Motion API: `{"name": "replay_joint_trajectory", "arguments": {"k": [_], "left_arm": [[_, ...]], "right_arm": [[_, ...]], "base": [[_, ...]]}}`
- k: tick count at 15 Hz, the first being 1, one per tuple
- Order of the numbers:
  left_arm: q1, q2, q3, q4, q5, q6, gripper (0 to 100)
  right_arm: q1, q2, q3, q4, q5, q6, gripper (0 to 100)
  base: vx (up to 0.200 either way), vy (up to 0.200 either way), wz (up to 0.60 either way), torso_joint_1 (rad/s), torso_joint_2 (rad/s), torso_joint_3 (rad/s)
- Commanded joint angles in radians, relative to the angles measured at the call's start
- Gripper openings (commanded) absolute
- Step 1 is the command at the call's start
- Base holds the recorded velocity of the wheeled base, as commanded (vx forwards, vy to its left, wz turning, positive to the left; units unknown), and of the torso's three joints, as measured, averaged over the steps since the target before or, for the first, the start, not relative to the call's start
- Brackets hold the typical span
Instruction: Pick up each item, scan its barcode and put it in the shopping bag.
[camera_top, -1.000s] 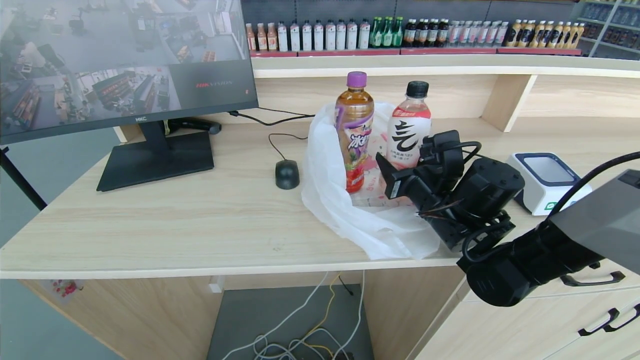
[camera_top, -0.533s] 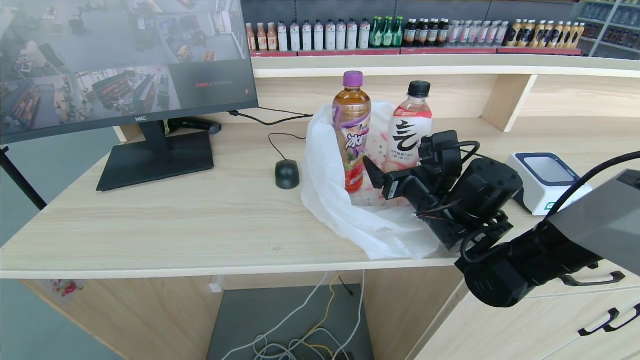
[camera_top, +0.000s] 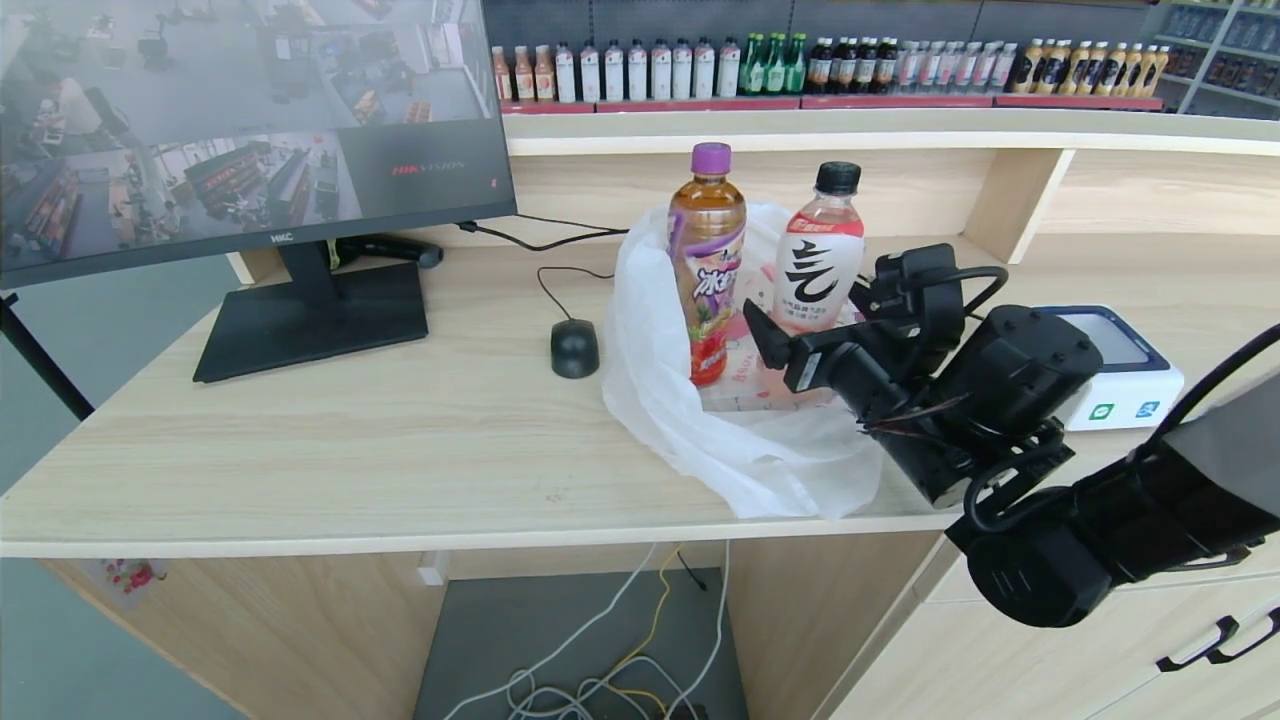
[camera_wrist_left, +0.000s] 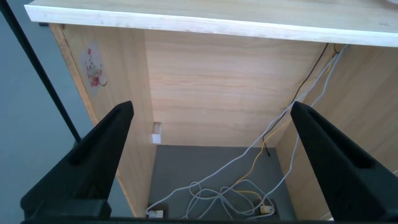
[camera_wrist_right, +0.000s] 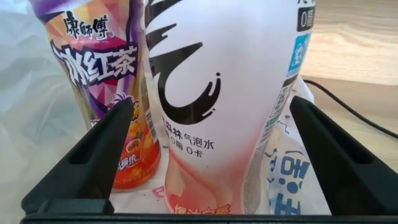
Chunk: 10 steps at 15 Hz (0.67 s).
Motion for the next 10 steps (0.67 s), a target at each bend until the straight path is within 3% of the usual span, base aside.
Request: {"name": "replay_joint_trajectory", "arguments": {"k": [1, 10], "left_arm": [[0.0, 0.0, 0.0, 0.0, 0.0, 0.0, 100], [0.0, 0.0, 0.0, 0.0, 0.0, 0.0, 100]], "right_arm": [[0.002, -0.04, 0.023, -0.001, 0.0, 0.0, 100], [0.002, -0.261, 0.187, -0.001, 0.0, -0.001, 100]], "base": [[0.0, 0.0, 0.0, 0.0, 0.0, 0.0], [0.0, 0.0, 0.0, 0.0, 0.0, 0.0]]}}
